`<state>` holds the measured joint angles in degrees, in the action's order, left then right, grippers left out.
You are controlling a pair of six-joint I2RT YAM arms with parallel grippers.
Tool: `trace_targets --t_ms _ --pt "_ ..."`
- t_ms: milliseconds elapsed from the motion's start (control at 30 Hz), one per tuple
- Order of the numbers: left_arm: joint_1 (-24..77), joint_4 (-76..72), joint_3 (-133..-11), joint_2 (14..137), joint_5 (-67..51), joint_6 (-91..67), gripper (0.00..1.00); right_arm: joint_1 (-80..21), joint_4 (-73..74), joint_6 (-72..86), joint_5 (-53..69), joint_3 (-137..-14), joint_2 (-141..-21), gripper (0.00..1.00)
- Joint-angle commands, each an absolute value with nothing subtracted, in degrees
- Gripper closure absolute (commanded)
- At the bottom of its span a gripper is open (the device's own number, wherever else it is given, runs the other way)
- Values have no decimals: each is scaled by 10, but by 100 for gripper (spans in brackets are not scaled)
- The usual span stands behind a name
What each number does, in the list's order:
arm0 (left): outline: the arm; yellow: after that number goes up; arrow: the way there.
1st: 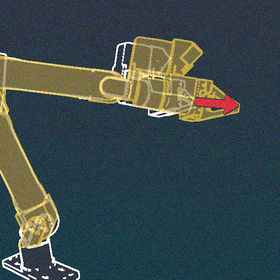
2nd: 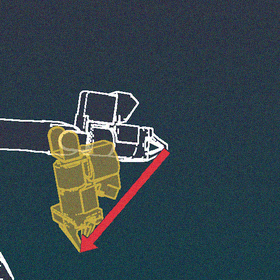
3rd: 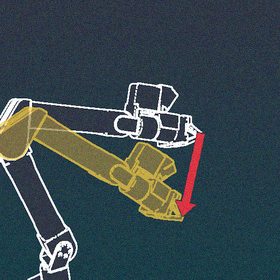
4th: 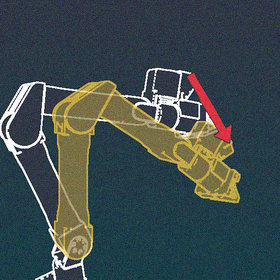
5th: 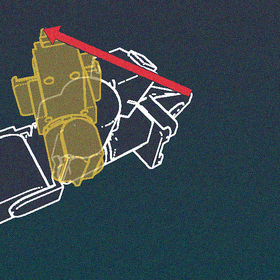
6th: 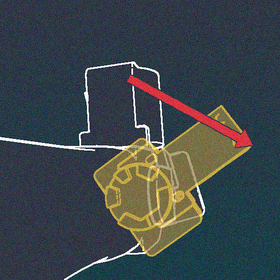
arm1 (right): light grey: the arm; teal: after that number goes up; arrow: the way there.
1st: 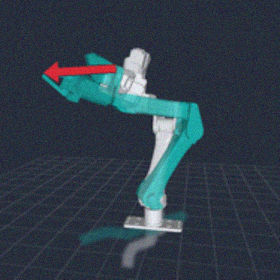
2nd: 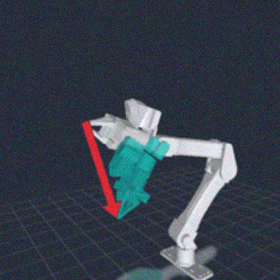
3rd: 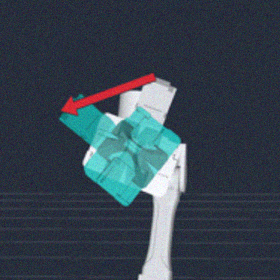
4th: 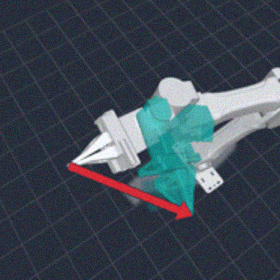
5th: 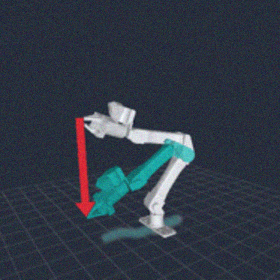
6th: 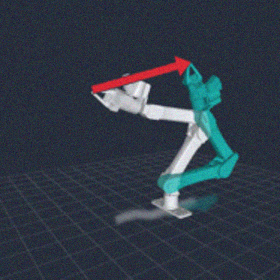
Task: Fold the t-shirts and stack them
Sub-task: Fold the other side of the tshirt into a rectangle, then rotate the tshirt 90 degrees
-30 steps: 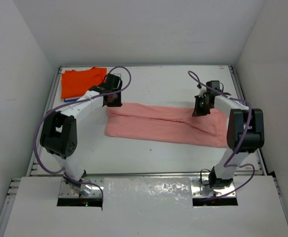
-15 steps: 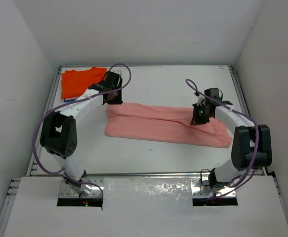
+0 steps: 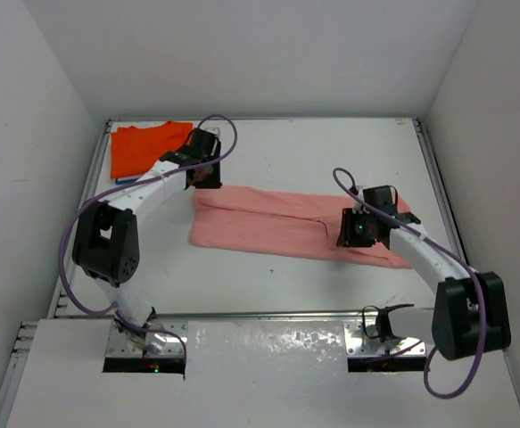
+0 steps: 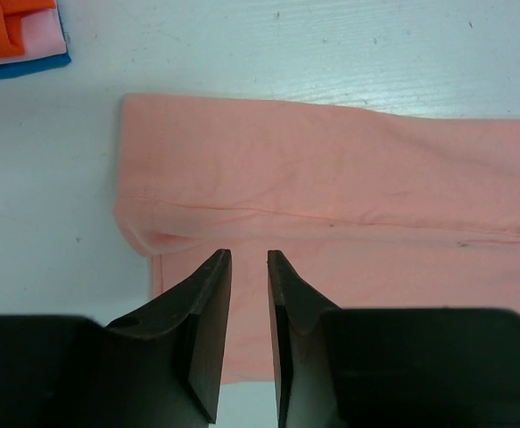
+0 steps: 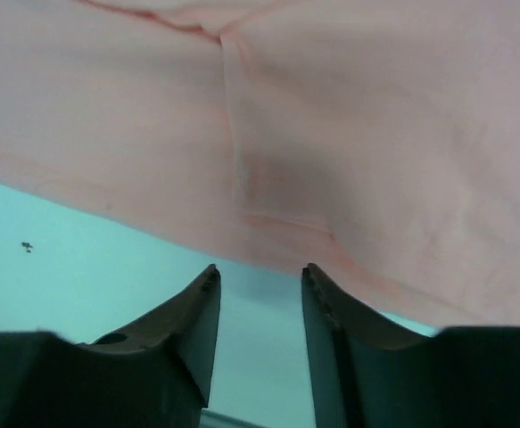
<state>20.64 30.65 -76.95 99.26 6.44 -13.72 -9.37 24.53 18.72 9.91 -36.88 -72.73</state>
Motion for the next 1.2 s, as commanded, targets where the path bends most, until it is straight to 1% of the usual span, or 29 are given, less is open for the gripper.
trace_targets --t_ms 0,33,100,133,233,300,367,433,567,700,733,800,900,967,1033,1167 --pt "210 292 -790 990 71 -126 78 -94 223 207 49 -374 -673 58" --pt "210 297 -794 996 71 -126 78 -94 225 207 36 -375 -667 51" --pt "209 301 -806 1005 65 -126 78 -93 238 204 0 -381 -665 46" --pt "209 303 -809 1009 65 -126 78 -93 242 203 -15 -383 -669 45" --pt "209 291 -799 1024 81 -125 78 -93 231 207 -24 -383 -692 47" --pt "209 287 -798 1042 90 -118 78 -92 227 216 -32 -383 -713 51" --pt "209 285 -799 1049 94 -111 78 -85 234 241 -37 -381 -739 57" --pt "209 290 -801 1055 96 -107 78 -86 233 258 -48 -374 -729 59" --pt "209 287 -788 1055 76 -103 78 -84 254 281 -97 -369 -696 59" --pt "210 258 -771 1062 41 -103 77 -84 343 322 -145 -422 -724 61" --pt "210 251 -766 1064 33 -98 77 -84 362 363 -176 -428 -728 61" --pt "211 235 -762 1071 3 -94 76 -84 404 431 -200 -427 -719 63" --pt "215 223 -765 1093 -26 -95 76 -84 444 483 -225 -421 -702 65" --pt "221 232 -773 1107 -21 -93 76 -84 469 497 -232 -419 -704 65" --pt "222 229 -771 1116 -18 -95 76 -85 482 509 -250 -420 -715 65" --pt "223 229 -763 1132 -15 -99 76 -84 461 506 -270 -410 -730 65"
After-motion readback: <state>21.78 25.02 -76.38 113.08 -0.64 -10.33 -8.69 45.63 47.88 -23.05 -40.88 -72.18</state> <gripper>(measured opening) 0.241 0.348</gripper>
